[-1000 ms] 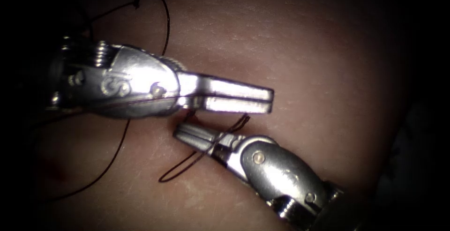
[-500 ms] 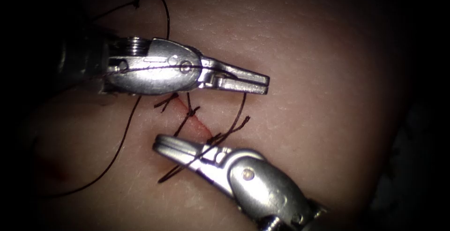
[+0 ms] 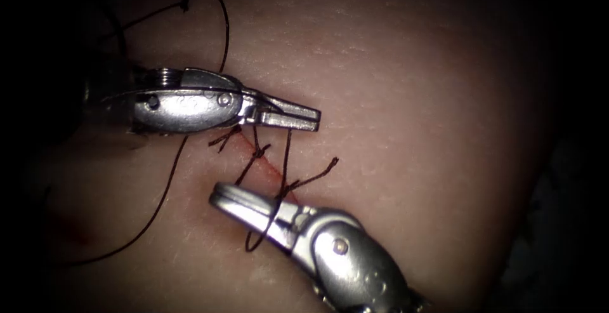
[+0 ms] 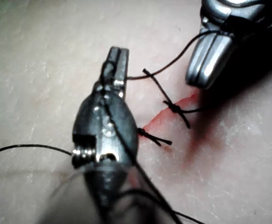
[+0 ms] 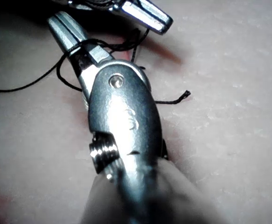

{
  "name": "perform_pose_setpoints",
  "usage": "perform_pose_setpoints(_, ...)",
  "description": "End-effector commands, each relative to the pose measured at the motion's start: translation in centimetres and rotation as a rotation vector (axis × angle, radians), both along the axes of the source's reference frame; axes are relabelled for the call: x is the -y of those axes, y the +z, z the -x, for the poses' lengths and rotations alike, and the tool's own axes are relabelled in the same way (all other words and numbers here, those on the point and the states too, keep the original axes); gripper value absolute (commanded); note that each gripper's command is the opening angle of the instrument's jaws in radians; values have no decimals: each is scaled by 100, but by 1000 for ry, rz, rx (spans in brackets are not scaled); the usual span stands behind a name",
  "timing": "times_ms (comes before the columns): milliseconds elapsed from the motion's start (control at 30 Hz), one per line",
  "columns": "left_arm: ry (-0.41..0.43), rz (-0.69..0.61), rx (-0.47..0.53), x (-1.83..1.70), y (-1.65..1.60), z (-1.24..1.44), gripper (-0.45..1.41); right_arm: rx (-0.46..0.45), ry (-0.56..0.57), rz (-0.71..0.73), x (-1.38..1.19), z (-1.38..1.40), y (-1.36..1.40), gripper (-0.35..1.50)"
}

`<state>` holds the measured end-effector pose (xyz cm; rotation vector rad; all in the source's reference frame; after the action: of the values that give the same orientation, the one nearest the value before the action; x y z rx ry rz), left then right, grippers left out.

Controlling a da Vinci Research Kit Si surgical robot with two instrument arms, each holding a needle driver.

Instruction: Wound Closure

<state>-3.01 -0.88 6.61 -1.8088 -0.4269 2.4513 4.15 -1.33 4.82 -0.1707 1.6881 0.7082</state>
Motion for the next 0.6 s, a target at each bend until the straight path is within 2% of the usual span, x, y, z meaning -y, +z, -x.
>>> perform_pose_setpoints(33,-8,0,8,10,10,1,-45,13,19,-3,4,-4,7,-35)
perform_pose_setpoints(133,-32,-9,21,31,22,-13,-45,52,98,-11,2,4,6,-35)
perform_pose_setpoints(333,-50,-15,31,58,30,-28,-45,101,162,-3,-1,13,5,-35)
perform_pose_setpoints(500,-71,-17,38,82,32,-44,-45,103,199,-50,-2,22,6,-35)
perform_pose_setpoints(600,-81,-18,36,96,32,-48,-45,83,224,-115,-2,24,9,2)
